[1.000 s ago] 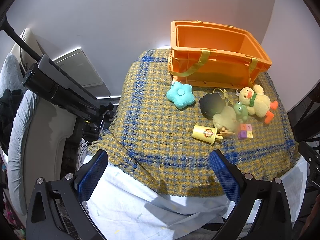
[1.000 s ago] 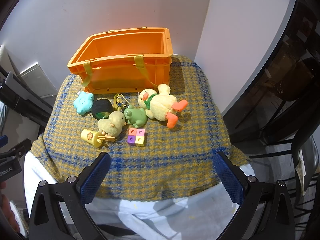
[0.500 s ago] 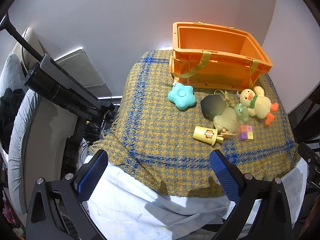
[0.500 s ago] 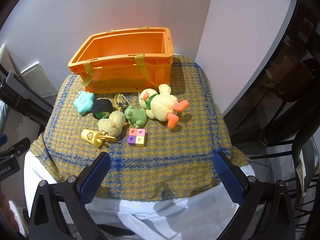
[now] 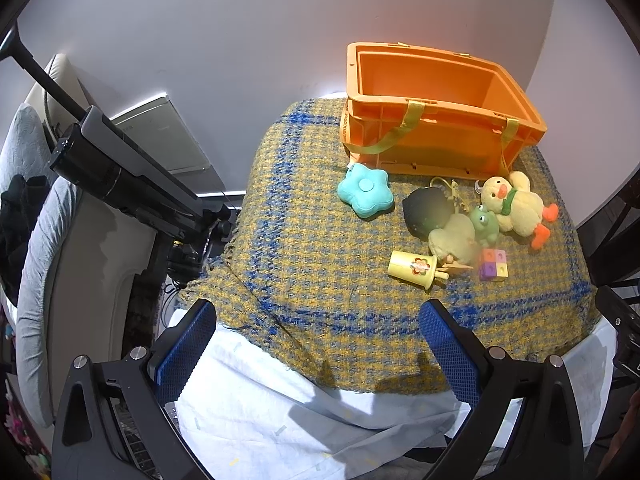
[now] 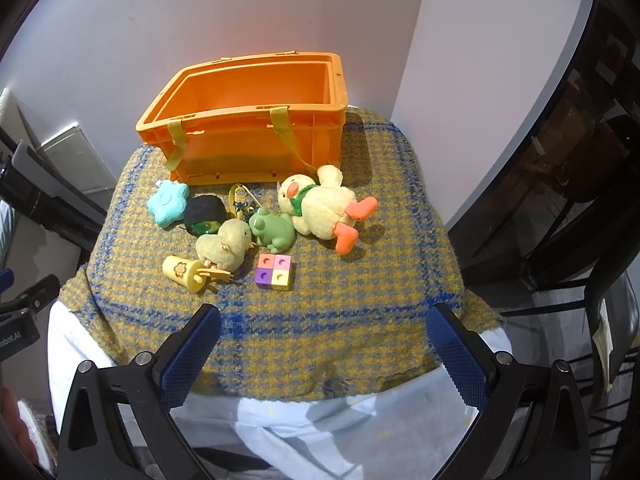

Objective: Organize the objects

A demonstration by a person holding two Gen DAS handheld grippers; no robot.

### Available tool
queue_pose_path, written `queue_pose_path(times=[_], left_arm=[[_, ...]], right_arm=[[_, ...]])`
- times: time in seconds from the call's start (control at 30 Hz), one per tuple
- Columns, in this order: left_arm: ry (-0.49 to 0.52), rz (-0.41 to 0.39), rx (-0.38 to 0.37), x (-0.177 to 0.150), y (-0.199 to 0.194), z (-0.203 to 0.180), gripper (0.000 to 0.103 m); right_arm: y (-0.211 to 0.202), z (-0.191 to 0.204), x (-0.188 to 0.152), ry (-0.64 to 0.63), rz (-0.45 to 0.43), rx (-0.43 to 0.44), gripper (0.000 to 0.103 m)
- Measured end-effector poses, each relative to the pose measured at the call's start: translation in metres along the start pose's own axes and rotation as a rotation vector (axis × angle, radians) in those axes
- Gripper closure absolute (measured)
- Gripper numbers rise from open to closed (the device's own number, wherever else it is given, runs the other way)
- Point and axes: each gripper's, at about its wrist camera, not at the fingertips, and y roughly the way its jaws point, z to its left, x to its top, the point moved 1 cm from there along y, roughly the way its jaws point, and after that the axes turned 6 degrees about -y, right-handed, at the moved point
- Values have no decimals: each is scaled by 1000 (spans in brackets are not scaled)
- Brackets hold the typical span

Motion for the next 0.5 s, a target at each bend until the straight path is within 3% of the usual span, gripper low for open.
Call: queue_pose_path(times=[0.5], left_arm=[[22, -4, -9, 0, 1, 0, 0]], right_arm=[[0, 0, -1, 7, -1, -4, 1]])
